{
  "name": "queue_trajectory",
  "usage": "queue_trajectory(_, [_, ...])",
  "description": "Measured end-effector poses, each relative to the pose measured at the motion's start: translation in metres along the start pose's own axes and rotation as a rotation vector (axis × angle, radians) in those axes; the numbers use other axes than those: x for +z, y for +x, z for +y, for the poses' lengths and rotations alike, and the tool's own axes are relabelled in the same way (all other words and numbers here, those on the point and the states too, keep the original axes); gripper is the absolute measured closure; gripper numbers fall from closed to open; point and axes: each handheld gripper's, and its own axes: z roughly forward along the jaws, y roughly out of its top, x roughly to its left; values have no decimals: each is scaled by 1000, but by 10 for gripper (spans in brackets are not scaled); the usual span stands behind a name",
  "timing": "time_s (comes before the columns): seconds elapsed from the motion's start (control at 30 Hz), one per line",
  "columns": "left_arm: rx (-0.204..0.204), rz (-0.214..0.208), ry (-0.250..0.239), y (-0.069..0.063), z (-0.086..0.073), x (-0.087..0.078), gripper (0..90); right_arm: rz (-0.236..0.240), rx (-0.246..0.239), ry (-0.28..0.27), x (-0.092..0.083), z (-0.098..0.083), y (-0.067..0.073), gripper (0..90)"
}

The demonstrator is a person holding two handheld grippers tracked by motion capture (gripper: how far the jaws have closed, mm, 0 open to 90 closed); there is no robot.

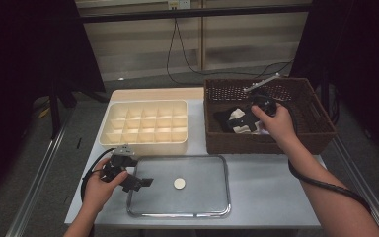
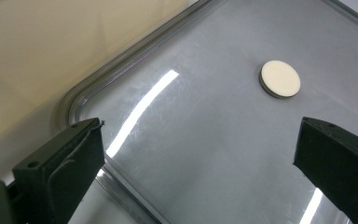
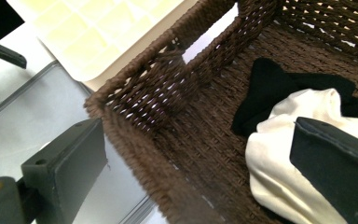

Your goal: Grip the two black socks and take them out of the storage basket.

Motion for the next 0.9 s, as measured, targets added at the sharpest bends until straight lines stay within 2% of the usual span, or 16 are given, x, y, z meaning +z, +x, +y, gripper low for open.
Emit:
queue_trajectory(0.23, [-6,-1,0,1,-1,0,14,3,9,6,8,7,-11,29])
queue_trajectory(0.53, [-11,-7,-1,2,-1,1,14,-25,26,20,18,12,-26,30])
queue_trajectory(0.9, [-23,2,3,4,-2,1,15,-37,28,36,30,19,-46,101])
